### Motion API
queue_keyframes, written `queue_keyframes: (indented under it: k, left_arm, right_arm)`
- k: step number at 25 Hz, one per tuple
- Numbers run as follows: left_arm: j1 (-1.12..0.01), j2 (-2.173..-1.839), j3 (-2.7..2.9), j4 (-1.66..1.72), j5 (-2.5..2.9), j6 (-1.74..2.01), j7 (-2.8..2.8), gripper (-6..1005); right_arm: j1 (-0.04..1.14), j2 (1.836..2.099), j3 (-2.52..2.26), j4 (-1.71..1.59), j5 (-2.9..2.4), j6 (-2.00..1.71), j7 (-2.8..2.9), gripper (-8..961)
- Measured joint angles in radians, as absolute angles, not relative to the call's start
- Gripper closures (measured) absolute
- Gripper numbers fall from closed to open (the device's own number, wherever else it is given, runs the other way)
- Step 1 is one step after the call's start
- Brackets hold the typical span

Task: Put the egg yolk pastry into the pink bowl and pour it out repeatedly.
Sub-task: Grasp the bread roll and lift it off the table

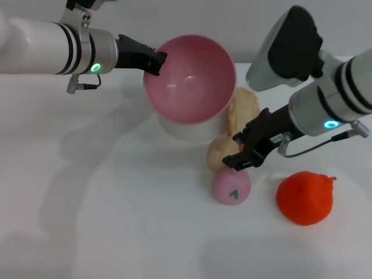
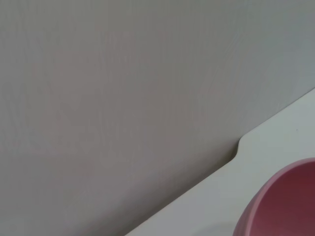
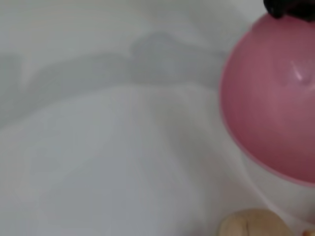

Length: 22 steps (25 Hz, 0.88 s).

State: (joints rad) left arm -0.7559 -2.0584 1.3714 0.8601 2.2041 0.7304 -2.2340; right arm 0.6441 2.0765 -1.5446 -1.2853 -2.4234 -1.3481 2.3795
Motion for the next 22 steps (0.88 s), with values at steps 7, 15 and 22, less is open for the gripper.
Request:
queue_keyframes:
  k: [7, 15, 22]
  left_arm:
    - [-0.747, -2.06, 1.374, 0.865, 2.202, 0.736, -2.234, 955]
    - [-0.739, -2.058, 1.366, 0.875, 2.206, 0.737, -2.243, 955]
    - [-0.719, -2.057, 1.366, 0.899, 2.207, 0.748, -2.248, 955]
  right_arm:
    - [0.646, 2.077, -1.573, -1.193, -2.428, -1.242, 2.396, 483]
    - [0.647, 2.078, -1.612, -1.164, -2.422, -1.173, 2.404, 486]
    - [0.663, 2.081, -1.627, -1.11, -2.42, -1.104, 2.406, 489]
